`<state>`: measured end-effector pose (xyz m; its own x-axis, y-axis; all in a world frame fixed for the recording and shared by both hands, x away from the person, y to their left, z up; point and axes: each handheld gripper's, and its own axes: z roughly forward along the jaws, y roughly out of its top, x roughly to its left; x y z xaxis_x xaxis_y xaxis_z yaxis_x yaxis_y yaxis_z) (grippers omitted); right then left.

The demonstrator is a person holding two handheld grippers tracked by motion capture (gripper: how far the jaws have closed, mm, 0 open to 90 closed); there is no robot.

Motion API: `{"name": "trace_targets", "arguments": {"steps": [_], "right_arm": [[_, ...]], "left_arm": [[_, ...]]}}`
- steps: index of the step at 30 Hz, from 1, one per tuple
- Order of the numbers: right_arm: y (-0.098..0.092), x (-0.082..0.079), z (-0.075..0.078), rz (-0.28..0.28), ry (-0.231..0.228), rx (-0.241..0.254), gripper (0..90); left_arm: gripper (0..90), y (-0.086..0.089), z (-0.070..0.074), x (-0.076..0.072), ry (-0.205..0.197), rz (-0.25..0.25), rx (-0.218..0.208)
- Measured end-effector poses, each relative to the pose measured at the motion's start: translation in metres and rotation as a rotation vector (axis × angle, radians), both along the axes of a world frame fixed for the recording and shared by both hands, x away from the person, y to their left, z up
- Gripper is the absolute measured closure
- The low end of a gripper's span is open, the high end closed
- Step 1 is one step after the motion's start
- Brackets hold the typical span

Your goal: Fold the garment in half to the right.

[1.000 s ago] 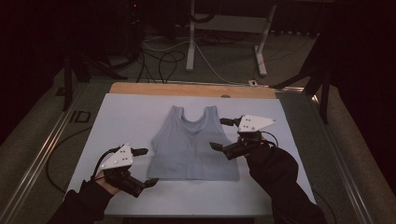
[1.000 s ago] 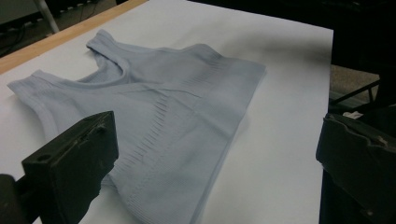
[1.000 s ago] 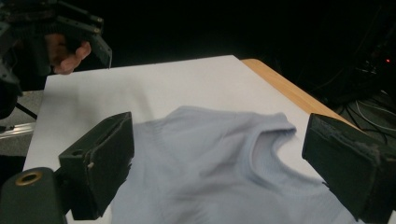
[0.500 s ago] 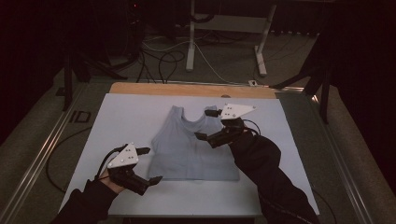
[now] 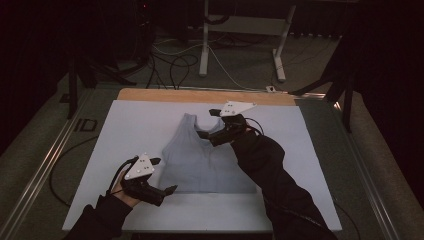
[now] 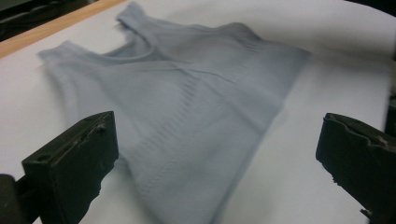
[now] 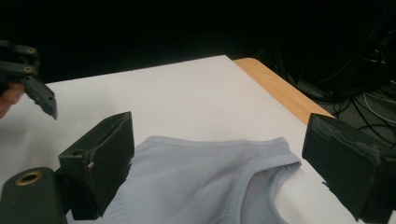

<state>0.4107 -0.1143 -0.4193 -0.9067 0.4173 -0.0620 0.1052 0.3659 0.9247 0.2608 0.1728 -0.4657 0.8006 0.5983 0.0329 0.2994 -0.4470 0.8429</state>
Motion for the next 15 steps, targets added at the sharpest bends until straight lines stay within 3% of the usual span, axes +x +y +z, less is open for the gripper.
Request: {"name": "trace_targets", "arguments": {"steps": [5,8,15], "right_arm": [[0.006,0.008,-0.004,-0.034,0.028,0.002,9.1],[0.01,0.015,-0.007,-0.038,0.012,-0.02,9.1],[0.027,0.026,-0.009,-0.072,0.023,-0.028,9.1]], "left_arm": [[0.2,-0.001,-0.002,0.001,-0.001,0.042,0.016],[0.2,-0.003,-0.004,0.001,-0.009,0.06,0.023],[0.2,-0.007,-0.014,0.001,-0.007,0.058,0.041]]}}
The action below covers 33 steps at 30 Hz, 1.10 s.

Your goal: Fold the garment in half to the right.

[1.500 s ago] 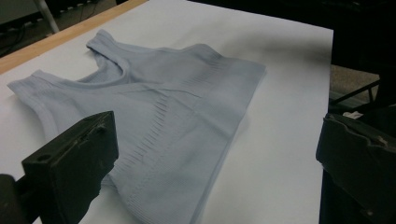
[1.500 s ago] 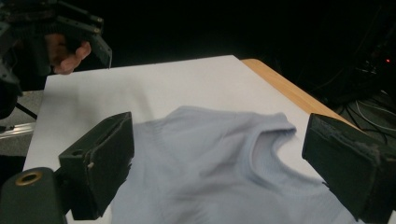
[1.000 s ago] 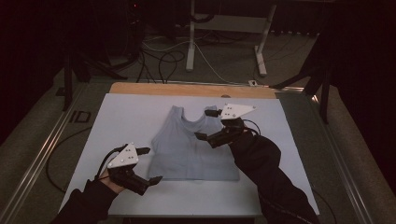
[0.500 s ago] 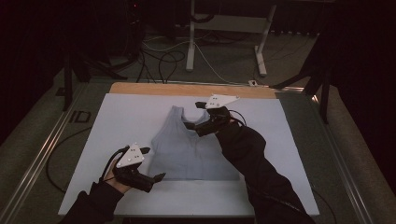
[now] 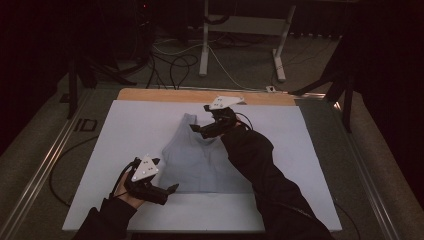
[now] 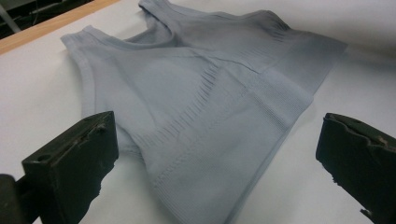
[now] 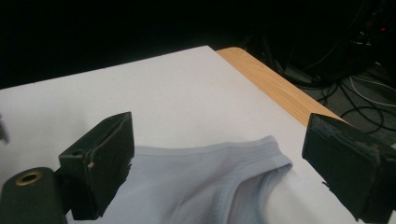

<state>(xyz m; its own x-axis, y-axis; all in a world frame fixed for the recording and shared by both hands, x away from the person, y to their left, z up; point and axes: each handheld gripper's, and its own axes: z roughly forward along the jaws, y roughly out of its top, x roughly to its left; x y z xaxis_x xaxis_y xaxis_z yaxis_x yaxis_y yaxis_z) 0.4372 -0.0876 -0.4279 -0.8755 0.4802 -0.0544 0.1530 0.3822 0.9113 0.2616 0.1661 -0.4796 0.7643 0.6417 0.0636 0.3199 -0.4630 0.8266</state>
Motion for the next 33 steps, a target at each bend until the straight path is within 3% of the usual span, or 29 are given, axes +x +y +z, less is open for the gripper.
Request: {"name": "trace_targets", "arguments": {"steps": [7,13,17,26,33], "right_arm": [[0.017,0.013,-0.003,-0.015,0.007,-0.016,9.1],[0.035,0.03,-0.014,-0.032,0.042,-0.035,9.1],[0.043,0.039,-0.022,-0.043,0.064,-0.05,9.1],[0.054,0.058,-0.037,-0.058,0.08,-0.088,9.4],[0.061,0.071,-0.044,-0.081,0.102,-0.106,9.4]], "left_arm": [[0.2,0.001,-0.007,0.002,0.001,0.011,-0.013],[0.2,0.007,-0.012,0.005,0.018,0.04,-0.017],[0.3,0.01,-0.015,0.007,0.046,0.047,-0.012],[0.3,0.012,-0.025,0.015,0.166,0.079,0.023],[0.4,0.012,-0.027,0.017,0.158,0.087,0.038]]}}
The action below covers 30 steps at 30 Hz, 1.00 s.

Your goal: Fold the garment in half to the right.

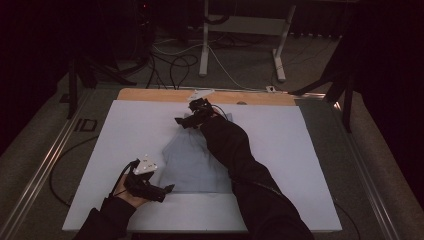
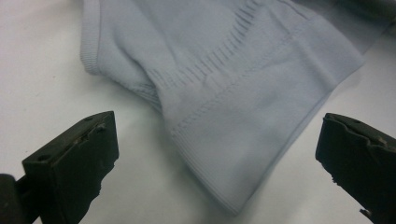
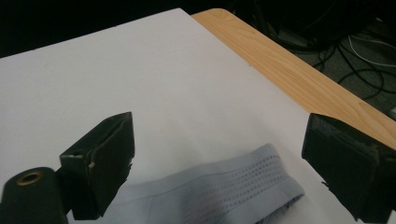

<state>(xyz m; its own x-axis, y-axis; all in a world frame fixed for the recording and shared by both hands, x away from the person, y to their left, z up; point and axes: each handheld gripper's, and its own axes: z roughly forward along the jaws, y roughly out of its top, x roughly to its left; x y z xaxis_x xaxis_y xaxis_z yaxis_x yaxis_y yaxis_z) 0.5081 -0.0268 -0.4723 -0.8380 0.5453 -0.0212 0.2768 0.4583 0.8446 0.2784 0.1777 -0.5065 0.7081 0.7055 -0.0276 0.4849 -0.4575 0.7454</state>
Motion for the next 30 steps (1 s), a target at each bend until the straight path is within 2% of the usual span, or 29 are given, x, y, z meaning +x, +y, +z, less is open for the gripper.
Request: {"name": "trace_targets", "arguments": {"steps": [2,3,4,5,10,12,14,15,16,18,23,25,26,30], "right_arm": [[0.001,0.003,-0.001,-0.002,0.009,0.004,9.4],[0.003,0.007,-0.004,-0.004,0.022,-0.027,9.4],[0.003,0.007,-0.004,-0.004,0.022,-0.027,9.4],[0.005,0.012,-0.007,-0.013,0.055,-0.057,9.4],[0.01,0.021,-0.015,-0.053,0.111,-0.063,9.4],[0.01,0.024,-0.017,-0.071,0.115,-0.067,9.4],[0.011,0.028,-0.021,-0.083,0.142,-0.086,13.5],[0.011,0.028,-0.021,-0.083,0.142,-0.086,13.5],[0.012,0.03,-0.025,-0.094,0.153,-0.114,14.4],[0.013,0.032,-0.028,-0.117,0.178,-0.128,15.2],[0.014,0.038,-0.033,-0.14,0.196,-0.138,17.4],[0.015,0.038,-0.033,-0.141,0.188,-0.149,17.4],[0.016,0.039,-0.033,-0.144,0.183,-0.158,17.4],[0.018,0.04,-0.031,-0.147,0.187,-0.153,17.4]], "left_arm": [[0.4,0.001,-0.002,0.001,0.005,-0.001,0.0],[0.4,0.001,-0.002,0.001,0.008,-0.007,-0.003],[0.4,0.001,-0.003,0.001,0.011,-0.012,0.001],[0.4,0.001,-0.004,0.001,0.01,-0.014,0.017],[0.4,-0.001,-0.009,0.002,0.034,-0.026,0.057],[0.5,-0.003,-0.011,0.001,0.043,-0.031,0.067],[0.7,-0.004,-0.012,0.001,0.046,-0.041,0.079],[0.7,-0.004,-0.012,0.001,0.047,-0.044,0.081],[2.2,-0.003,-0.013,0.002,0.05,-0.043,0.076],[4.2,-0.003,-0.013,0.002,0.051,-0.038,0.074],[10.7,-0.004,-0.013,0.002,0.052,-0.033,0.095],[11.9,-0.005,-0.013,0.002,0.053,-0.032,0.106],[15.4,-0.005,-0.014,0.002,0.054,-0.034,0.112],[18.9,-0.007,-0.017,0.002,0.076,-0.042,0.137]]}}
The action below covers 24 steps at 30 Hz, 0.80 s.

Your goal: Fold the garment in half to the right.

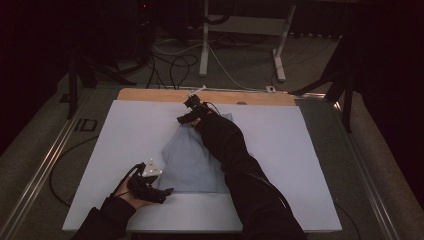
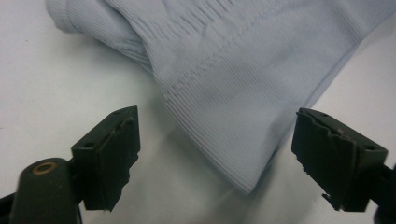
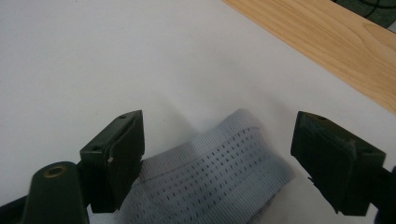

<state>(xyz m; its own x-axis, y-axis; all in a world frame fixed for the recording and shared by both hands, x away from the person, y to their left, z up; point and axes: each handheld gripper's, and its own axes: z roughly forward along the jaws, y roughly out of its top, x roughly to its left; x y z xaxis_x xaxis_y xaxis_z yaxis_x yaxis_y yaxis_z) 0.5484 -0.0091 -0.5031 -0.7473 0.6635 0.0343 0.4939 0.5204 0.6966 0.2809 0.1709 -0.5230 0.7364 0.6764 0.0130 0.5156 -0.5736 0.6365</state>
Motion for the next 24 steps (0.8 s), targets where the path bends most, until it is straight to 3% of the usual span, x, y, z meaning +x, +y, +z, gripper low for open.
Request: {"name": "trace_targets", "arguments": {"steps": [3,7,12,15,17,19,20,22,24], "right_arm": [[0.001,0.001,0.0,0.003,-0.002,0.003,17.4],[0.005,0.0,-0.001,0.013,-0.001,-0.013,17.5],[0.008,0.0,-0.002,0.021,0.006,-0.019,18.2],[0.009,0.0,-0.002,0.018,0.017,-0.014,18.9],[0.01,0.0,-0.002,0.028,0.016,-0.026,19.4],[0.01,0.0,-0.002,0.027,0.019,-0.026,19.5],[0.01,0.001,-0.002,0.022,0.025,-0.024,20.3],[0.011,0.002,-0.002,0.017,0.028,-0.027,26.0],[0.011,0.002,-0.001,-0.01,0.033,-0.032,28.2]], "left_arm": [[22.2,-0.001,-0.001,0.0,0.003,-0.005,-0.008],[35.1,-0.005,-0.003,0.002,0.018,-0.021,0.01],[52.2,-0.007,-0.004,0.003,0.029,-0.048,-0.02],[56.6,-0.01,-0.003,0.004,0.035,-0.053,-0.029],[65.8,-0.014,-0.003,0.004,0.039,-0.061,-0.032],[68.3,-0.015,-0.002,0.004,0.035,-0.062,-0.029],[75.8,-0.016,-0.002,0.004,0.03,-0.059,-0.027],[83.4,-0.017,0.002,0.005,0.025,-0.048,-0.051],[85.4,-0.017,0.004,0.004,0.014,-0.041,-0.062]]}}
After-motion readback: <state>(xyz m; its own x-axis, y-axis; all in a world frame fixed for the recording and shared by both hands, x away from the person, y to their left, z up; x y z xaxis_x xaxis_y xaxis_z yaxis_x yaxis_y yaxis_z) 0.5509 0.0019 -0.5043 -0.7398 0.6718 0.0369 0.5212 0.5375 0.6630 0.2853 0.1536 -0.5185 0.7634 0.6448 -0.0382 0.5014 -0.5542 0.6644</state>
